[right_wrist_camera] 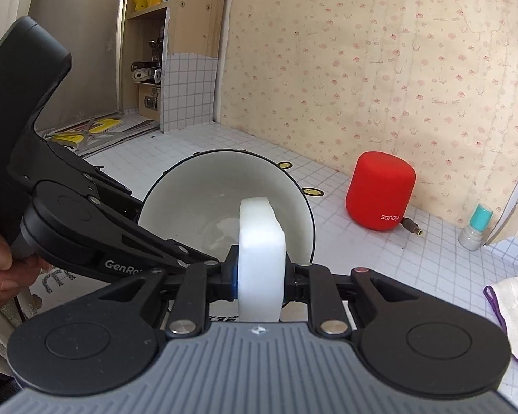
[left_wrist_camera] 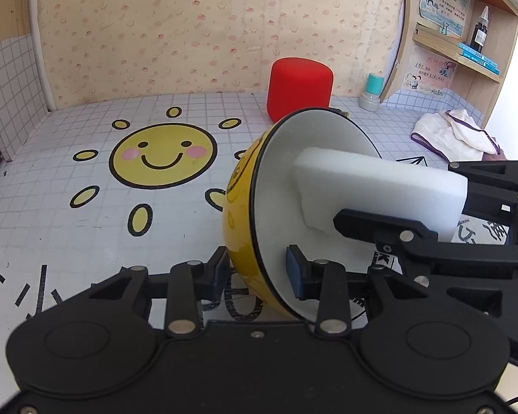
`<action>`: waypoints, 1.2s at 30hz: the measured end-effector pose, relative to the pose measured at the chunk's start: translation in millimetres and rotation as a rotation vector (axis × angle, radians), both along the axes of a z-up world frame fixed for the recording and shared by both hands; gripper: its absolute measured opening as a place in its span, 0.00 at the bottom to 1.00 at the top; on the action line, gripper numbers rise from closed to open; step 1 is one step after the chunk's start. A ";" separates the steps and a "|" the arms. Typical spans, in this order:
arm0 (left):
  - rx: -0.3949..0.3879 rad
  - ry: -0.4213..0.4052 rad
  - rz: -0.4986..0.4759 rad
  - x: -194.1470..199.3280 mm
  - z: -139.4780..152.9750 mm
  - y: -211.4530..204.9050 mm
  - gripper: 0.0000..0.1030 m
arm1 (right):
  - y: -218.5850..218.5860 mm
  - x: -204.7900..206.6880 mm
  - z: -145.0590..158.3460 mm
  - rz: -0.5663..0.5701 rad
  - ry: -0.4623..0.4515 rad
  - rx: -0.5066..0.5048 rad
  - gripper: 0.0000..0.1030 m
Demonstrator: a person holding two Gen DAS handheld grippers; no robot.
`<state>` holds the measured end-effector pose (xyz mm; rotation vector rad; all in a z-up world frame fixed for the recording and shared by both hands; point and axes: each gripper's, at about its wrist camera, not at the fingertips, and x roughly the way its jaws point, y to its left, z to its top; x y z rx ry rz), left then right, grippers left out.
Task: Clean bowl
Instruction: 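Hold the bowl with the left gripper while the right gripper wipes the bowl bottom, then lift the sponge out of the bowl with the right gripper and set the bowl upright with the left gripper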
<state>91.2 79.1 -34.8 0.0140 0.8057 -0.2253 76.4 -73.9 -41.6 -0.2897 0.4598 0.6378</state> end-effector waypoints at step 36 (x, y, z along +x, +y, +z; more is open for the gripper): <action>-0.007 -0.035 0.153 13.8 7.9 9.7 0.43 | -2.2 4.5 13.4 0.033 -0.025 0.077 0.22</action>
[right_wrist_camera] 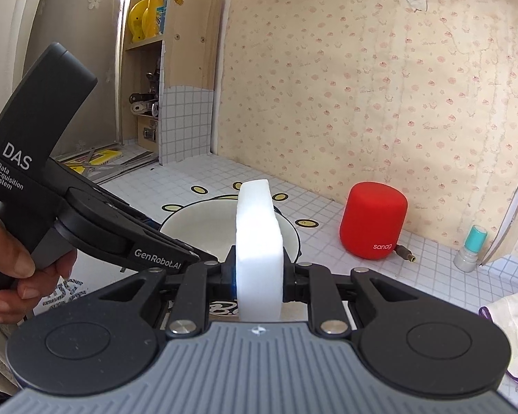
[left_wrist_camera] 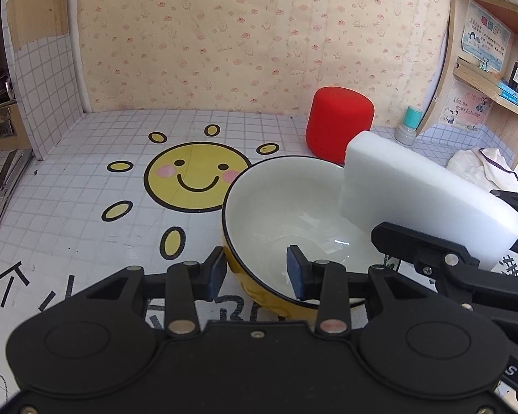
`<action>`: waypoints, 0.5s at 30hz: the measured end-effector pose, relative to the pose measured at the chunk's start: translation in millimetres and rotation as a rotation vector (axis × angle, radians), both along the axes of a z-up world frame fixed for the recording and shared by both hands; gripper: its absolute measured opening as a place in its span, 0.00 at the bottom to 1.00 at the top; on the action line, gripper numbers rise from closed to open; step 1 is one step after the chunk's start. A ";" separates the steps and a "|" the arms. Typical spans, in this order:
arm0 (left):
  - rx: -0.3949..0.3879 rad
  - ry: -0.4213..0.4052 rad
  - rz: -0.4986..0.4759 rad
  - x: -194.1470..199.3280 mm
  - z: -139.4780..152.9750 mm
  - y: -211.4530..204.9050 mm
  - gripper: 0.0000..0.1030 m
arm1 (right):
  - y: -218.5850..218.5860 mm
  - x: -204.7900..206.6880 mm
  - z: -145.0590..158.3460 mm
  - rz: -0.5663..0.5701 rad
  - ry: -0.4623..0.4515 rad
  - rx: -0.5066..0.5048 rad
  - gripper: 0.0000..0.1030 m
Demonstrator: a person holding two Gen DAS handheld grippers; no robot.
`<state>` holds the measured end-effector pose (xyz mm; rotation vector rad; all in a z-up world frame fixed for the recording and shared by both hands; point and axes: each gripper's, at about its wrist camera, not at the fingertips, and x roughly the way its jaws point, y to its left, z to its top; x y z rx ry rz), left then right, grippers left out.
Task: Clean bowl
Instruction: 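Lift the sponge out of the bowl with the right gripper and set the bowl upright with the left gripper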
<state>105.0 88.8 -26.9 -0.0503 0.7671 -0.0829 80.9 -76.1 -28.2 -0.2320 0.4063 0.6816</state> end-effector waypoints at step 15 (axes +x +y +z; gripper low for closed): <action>0.050 -0.125 0.073 -21.7 11.4 -5.3 0.70 | -0.3 1.2 7.4 -0.008 -0.014 0.032 0.22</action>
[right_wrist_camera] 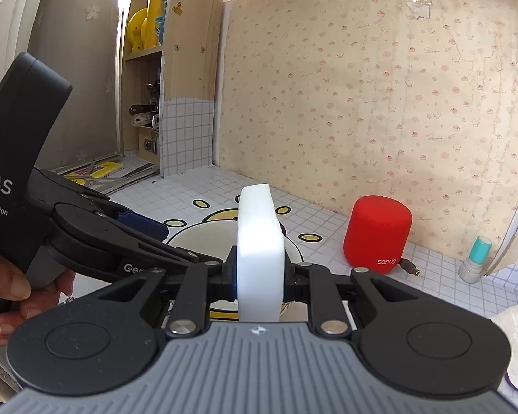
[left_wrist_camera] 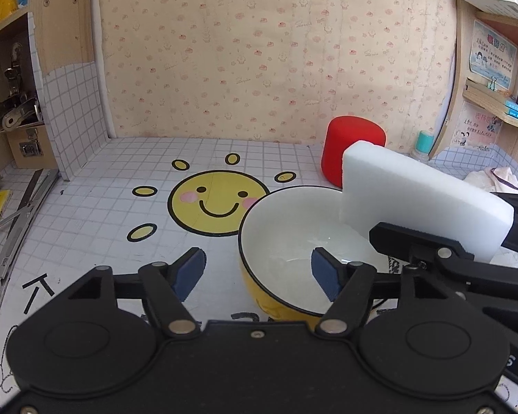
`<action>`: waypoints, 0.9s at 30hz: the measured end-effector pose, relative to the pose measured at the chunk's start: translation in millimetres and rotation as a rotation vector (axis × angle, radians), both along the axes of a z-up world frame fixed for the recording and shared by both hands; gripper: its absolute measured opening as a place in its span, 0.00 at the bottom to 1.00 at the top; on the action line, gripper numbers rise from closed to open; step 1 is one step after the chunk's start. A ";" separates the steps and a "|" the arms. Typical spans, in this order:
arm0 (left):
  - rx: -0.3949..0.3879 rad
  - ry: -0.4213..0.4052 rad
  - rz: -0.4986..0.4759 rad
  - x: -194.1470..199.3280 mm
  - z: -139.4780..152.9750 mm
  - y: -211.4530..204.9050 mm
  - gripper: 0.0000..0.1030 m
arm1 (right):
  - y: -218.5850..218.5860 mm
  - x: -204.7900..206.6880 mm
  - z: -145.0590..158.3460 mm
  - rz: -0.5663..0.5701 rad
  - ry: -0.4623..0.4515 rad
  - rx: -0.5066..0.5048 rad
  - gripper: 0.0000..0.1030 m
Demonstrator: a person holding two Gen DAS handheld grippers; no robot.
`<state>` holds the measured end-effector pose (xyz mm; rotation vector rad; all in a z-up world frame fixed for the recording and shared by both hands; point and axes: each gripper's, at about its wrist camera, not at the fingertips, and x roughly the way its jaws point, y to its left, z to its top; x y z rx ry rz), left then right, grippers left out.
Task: Clean bowl
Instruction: 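Lift the sponge out of the bowl with the right gripper and set the bowl upright with the left gripper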
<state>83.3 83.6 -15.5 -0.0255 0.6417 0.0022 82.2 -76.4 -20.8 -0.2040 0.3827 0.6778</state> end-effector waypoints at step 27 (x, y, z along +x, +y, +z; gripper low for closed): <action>0.064 -0.097 0.156 -56.7 10.3 -32.9 0.82 | -33.1 -46.8 6.5 -0.026 -0.025 0.082 0.22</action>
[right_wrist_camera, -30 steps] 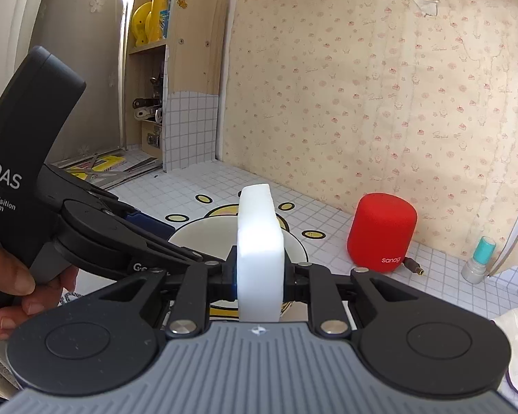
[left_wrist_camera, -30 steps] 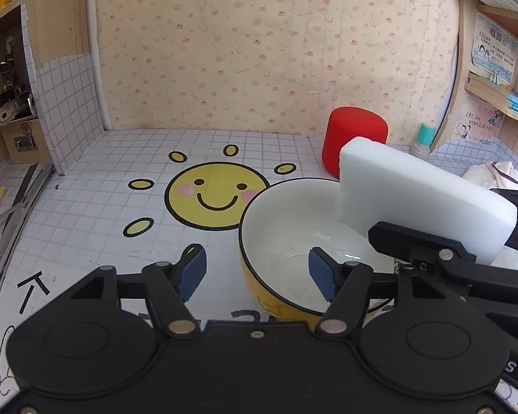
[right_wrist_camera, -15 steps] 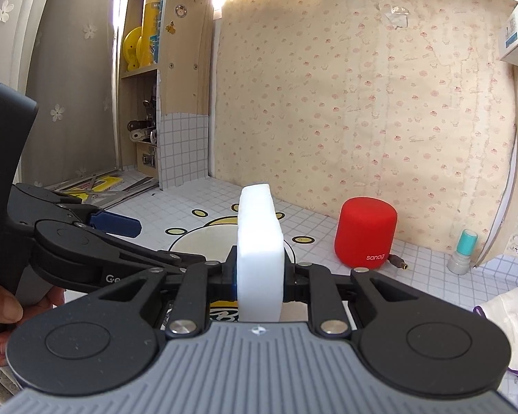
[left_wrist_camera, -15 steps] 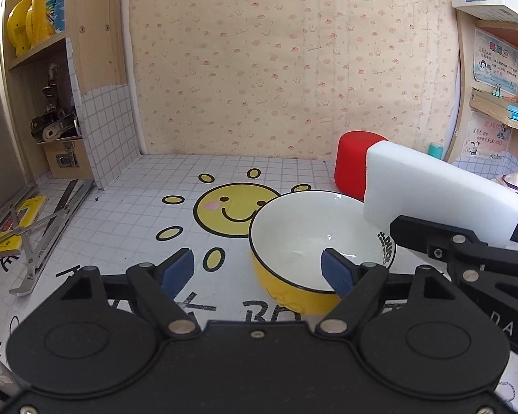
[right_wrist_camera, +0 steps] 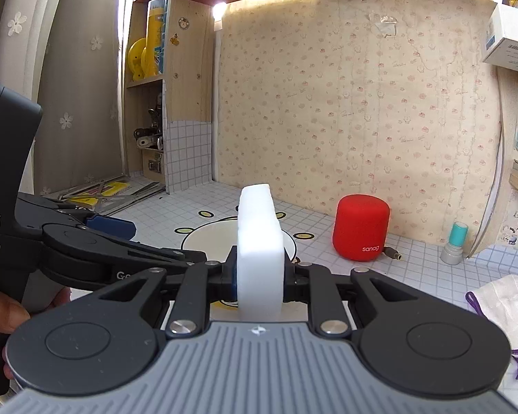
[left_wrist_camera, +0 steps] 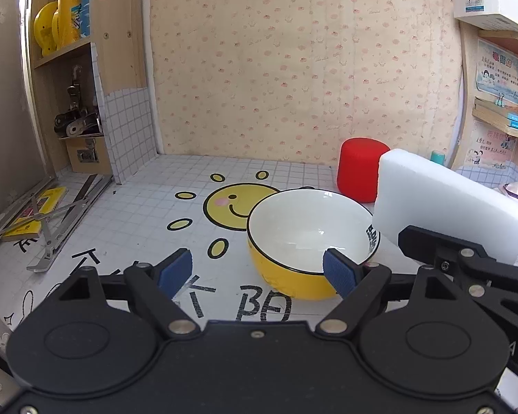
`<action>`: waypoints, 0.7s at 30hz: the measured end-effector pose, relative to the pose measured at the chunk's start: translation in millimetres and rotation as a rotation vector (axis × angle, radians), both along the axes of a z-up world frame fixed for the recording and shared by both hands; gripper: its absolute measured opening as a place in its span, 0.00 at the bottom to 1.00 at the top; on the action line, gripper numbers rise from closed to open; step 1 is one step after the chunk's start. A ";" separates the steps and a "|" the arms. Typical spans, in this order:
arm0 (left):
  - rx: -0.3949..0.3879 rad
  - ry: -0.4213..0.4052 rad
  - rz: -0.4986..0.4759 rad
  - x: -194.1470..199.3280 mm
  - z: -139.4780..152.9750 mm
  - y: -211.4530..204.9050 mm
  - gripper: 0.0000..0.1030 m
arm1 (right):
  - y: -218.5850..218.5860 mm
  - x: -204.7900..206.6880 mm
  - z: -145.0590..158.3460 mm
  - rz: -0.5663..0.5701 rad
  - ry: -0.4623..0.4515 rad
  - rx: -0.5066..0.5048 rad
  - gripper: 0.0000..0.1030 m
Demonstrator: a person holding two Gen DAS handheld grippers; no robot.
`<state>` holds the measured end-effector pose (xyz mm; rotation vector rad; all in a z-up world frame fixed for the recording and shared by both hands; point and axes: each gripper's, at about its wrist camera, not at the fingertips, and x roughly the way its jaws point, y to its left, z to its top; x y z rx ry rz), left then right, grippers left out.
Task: Clean bowl
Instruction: 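Open the left gripper and pull it back from the bowl while the right gripper holds the sponge aside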
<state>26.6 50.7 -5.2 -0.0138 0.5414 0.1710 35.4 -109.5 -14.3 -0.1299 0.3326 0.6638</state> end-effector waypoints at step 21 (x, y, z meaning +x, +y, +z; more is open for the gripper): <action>0.141 -0.020 -0.106 -19.8 3.3 -29.9 0.82 | -20.1 -12.3 10.3 0.013 -0.038 -0.036 0.22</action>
